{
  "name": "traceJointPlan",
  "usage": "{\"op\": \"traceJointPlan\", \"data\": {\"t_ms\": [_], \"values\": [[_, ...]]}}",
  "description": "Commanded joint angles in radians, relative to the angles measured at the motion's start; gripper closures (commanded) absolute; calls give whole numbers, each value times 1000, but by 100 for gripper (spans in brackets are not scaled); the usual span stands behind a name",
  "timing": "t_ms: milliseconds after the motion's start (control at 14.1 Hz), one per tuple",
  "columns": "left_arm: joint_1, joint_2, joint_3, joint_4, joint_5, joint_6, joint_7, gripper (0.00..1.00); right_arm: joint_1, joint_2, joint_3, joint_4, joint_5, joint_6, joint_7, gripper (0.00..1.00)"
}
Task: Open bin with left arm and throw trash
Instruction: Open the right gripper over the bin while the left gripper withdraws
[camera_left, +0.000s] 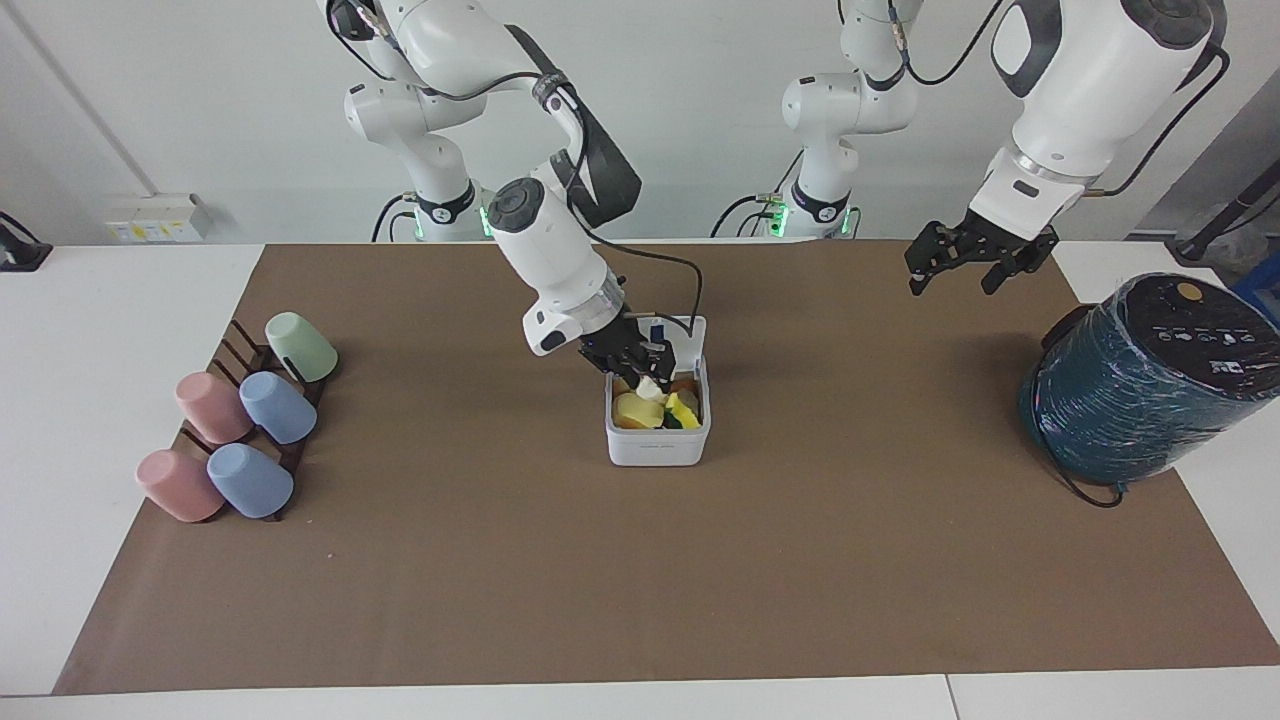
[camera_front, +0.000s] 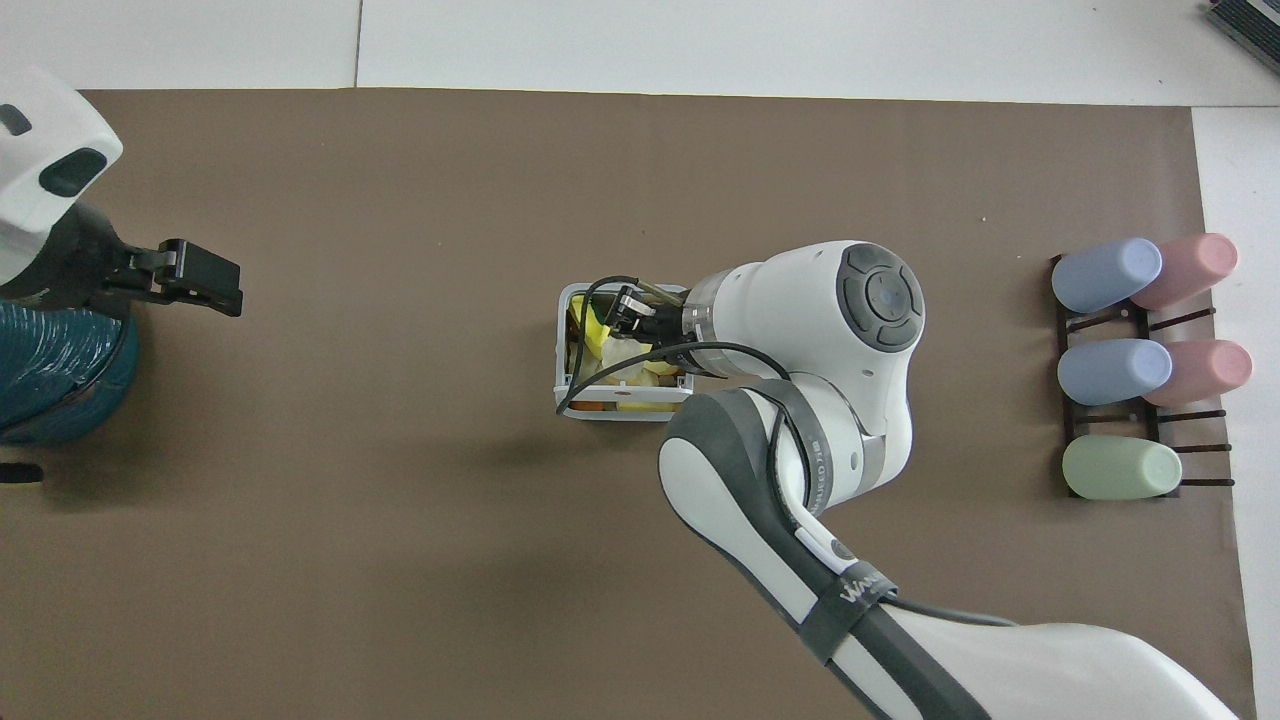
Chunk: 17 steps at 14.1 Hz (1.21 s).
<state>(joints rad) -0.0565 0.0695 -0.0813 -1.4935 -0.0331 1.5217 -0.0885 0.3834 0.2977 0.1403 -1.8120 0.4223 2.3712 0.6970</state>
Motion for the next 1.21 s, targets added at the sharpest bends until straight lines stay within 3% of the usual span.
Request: {"op": "traceJointPlan", "data": {"t_ms": [0,426,781,923,1136], "values": [[9,-17,-8,-17,28,-6,35,0,-1,-12,-1,-18,9,19,-7,0],[10,-45,-6,-86,41,75,87,0,5,-18,-4,6,-35,20,-10,0],[24,-48,-6,-91,41,80,84,0,-82,-100,-14,22,-435,-42,-19,0],[32,-48,-6,-90,41,80,81,0,-147,-146,-14,28,-508,-88,-43,0],[32,-48,-8,-90,41,67,76,0,-239,-210,-16,40,-510,-214,-219,0]]}}
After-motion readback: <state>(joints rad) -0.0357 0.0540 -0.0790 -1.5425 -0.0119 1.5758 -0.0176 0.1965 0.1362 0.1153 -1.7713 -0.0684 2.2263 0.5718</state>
